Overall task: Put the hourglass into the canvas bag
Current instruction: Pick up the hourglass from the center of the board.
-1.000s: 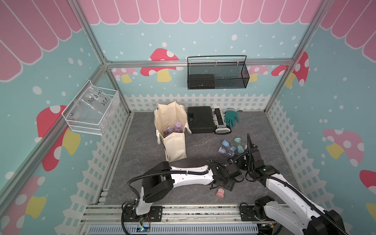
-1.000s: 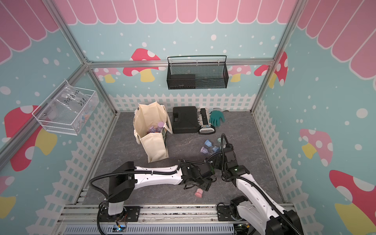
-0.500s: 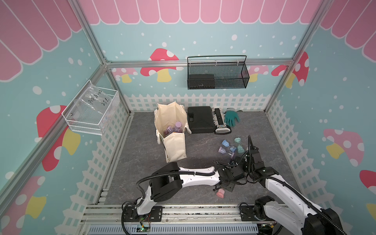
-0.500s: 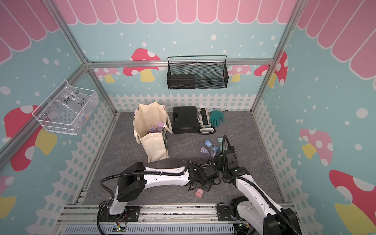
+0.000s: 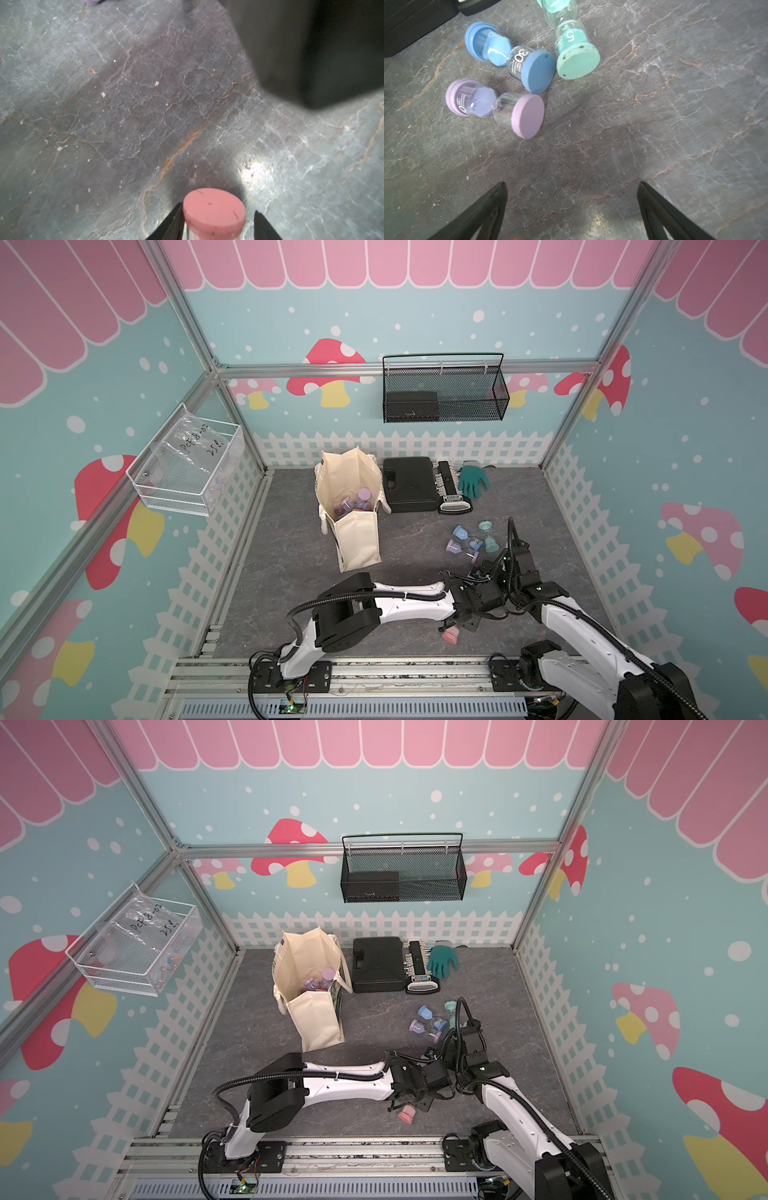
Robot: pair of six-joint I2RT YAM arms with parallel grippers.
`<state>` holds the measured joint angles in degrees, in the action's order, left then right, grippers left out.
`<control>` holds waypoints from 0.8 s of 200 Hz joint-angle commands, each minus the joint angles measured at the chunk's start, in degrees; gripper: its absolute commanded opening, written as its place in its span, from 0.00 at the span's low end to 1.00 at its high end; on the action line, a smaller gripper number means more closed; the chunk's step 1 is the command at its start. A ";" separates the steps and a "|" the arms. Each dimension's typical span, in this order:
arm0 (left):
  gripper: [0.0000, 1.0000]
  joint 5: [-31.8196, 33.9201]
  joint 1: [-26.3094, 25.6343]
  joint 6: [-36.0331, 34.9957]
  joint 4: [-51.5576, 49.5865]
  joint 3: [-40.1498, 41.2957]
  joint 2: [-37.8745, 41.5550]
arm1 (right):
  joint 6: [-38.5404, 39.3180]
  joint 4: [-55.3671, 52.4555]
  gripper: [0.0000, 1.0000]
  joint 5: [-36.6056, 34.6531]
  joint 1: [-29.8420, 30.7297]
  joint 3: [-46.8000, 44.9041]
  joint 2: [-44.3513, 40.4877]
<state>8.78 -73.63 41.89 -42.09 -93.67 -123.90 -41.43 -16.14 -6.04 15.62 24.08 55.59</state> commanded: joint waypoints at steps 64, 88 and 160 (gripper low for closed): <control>0.44 1.18 1.68 1.32 -4.02 0.46 -5.01 | 0.43 2.73 1.00 7.18 1.17 0.62 -0.93; 0.42 2.40 1.72 1.17 -3.59 1.16 -4.03 | 0.64 2.61 1.00 7.23 1.17 0.86 -1.43; 0.37 4.49 2.10 0.85 1.20 5.97 3.64 | 2.63 1.48 1.00 7.31 1.19 3.30 -3.06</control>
<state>11.66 -73.41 41.89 -40.42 -90.30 -121.78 -40.25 -15.81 -2.90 15.62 24.08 54.43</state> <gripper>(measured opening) 0.425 0.994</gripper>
